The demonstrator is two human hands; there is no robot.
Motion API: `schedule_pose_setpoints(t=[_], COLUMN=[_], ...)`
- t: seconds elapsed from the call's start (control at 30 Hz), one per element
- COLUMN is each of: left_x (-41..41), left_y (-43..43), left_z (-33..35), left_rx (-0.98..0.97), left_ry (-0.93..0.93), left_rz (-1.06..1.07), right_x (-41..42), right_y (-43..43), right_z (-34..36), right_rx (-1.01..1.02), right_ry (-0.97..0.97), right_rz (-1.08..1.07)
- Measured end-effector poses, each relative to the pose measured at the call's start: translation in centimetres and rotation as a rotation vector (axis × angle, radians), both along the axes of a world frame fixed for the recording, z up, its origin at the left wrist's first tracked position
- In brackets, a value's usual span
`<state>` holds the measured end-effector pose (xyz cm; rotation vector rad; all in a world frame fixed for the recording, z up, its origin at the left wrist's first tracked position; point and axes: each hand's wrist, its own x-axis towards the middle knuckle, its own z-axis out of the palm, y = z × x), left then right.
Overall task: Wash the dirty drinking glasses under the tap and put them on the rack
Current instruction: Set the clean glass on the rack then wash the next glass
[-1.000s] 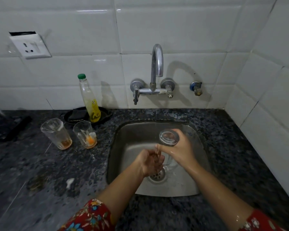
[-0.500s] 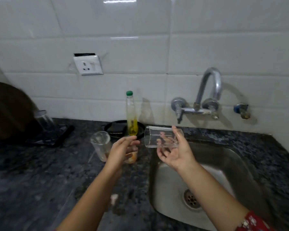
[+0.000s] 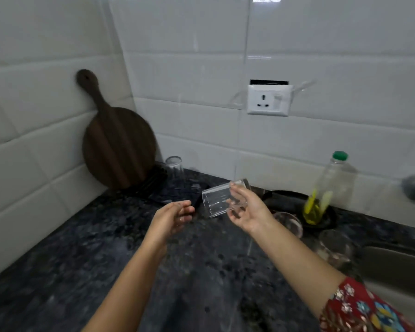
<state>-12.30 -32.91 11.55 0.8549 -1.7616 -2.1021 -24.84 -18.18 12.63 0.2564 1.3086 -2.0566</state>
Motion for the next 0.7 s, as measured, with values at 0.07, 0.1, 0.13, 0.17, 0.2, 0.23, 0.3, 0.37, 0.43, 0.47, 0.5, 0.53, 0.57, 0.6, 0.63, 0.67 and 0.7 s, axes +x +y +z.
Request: schedule_pose_setpoints(t=[0.07, 0.1, 0.13, 0.17, 0.2, 0.23, 0.3, 0.37, 0.43, 0.47, 0.5, 0.53, 0.57, 0.6, 0.63, 0.67, 0.7], left_x=[0.4, 0.5, 0.6, 0.6, 0.6, 0.5, 0.2, -0.1, -0.7, -1.0, -1.3, -1.6, -1.8, -2.0, -2.1, -2.2, -2.3], left_y=[-3.1, -4.5, -5.8, -7.1, -8.3, -9.3, -11.0, -12.1, -12.8, -13.1, -13.3, -13.6, -13.7, -13.9, -14.0, -14.1, -14.2], left_z=[-0.6, -0.9, -1.3, -1.5, -1.9, -2.3, -2.9, -3.5, -4.2, -4.5, -4.8, -5.1, -5.4, -5.7, -6.0, -6.2, -6.4], left_rx=[0.004, 0.008, 0.012, 0.016, 0.021, 0.028, 0.048, 0.067, 0.08, 0.086, 0.09, 0.094, 0.097, 0.099, 0.098, 0.094, 0.091], left_ry=[-0.021, -0.031, -0.037, -0.039, -0.037, -0.036, -0.034, -0.03, -0.029, -0.033, -0.04, -0.048, -0.055, -0.063, -0.069, -0.073, -0.076], left_rz=[0.05, 0.076, 0.1, 0.123, 0.146, 0.17, 0.22, 0.256, 0.273, 0.278, 0.279, 0.278, 0.275, 0.273, 0.272, 0.272, 0.275], right_x=[-0.5, -0.7, -1.0, -1.2, -1.5, -1.8, -2.7, -3.2, -3.5, -3.7, -3.9, -4.2, -4.4, -4.7, -4.9, -5.0, -5.0], right_y=[-3.9, -5.7, -7.4, -9.1, -10.8, -12.5, -15.8, -18.7, -20.9, -21.8, -22.5, -23.1, -23.6, -24.0, -24.3, -24.5, -24.7], right_z=[-0.9, -1.2, -1.5, -1.7, -2.0, -2.4, -3.1, -3.8, -4.4, -4.8, -5.1, -5.6, -6.0, -6.4, -6.9, -7.1, -7.3], right_rx=[0.05, 0.076, 0.1, 0.113, 0.124, 0.135, 0.144, 0.232, 0.379, 0.435, 0.471, 0.509, 0.54, 0.566, 0.597, 0.624, 0.655], right_ry=[0.039, 0.067, 0.096, 0.132, 0.172, 0.221, 0.339, 0.485, 0.65, 0.724, 0.798, 0.857, 0.907, 0.946, 0.974, 1.012, 1.041], right_rz=[0.015, 0.019, 0.016, 0.015, 0.008, -0.005, -0.044, -0.067, -0.058, -0.051, -0.041, -0.026, -0.005, 0.018, 0.042, 0.057, 0.068])
